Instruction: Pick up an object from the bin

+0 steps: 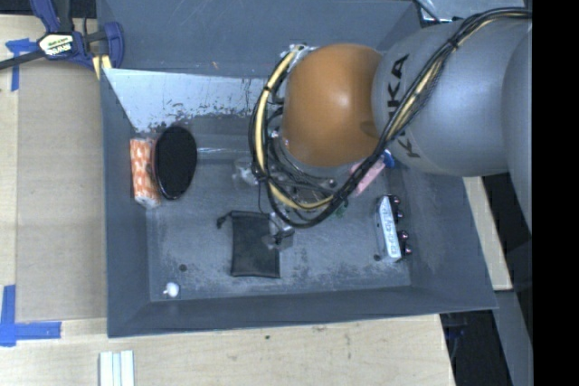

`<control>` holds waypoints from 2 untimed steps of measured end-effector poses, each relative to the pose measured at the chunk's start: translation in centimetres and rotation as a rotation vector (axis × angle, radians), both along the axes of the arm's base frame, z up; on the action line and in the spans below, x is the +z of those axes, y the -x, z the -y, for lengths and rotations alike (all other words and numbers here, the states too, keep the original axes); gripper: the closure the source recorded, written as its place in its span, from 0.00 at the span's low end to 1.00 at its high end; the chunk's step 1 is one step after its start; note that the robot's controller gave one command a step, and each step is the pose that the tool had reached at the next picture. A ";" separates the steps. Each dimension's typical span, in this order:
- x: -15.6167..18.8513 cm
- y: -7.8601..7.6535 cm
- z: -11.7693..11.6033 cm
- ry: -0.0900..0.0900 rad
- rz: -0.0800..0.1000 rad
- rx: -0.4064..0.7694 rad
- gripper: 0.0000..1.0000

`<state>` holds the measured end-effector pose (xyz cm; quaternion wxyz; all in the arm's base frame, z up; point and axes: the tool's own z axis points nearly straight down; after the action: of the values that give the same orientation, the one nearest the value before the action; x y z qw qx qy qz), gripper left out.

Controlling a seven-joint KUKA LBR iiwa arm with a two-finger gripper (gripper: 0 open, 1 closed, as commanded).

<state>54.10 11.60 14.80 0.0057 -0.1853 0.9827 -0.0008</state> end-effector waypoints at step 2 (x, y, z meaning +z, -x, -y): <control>-7.6 -1.4 -0.7 0.001 0.004 0.217 1.00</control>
Offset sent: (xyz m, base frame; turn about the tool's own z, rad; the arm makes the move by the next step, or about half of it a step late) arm 0.0125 0.0070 -0.0780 -0.2180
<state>55.52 12.32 7.15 0.0075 -0.2905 0.9569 -0.0011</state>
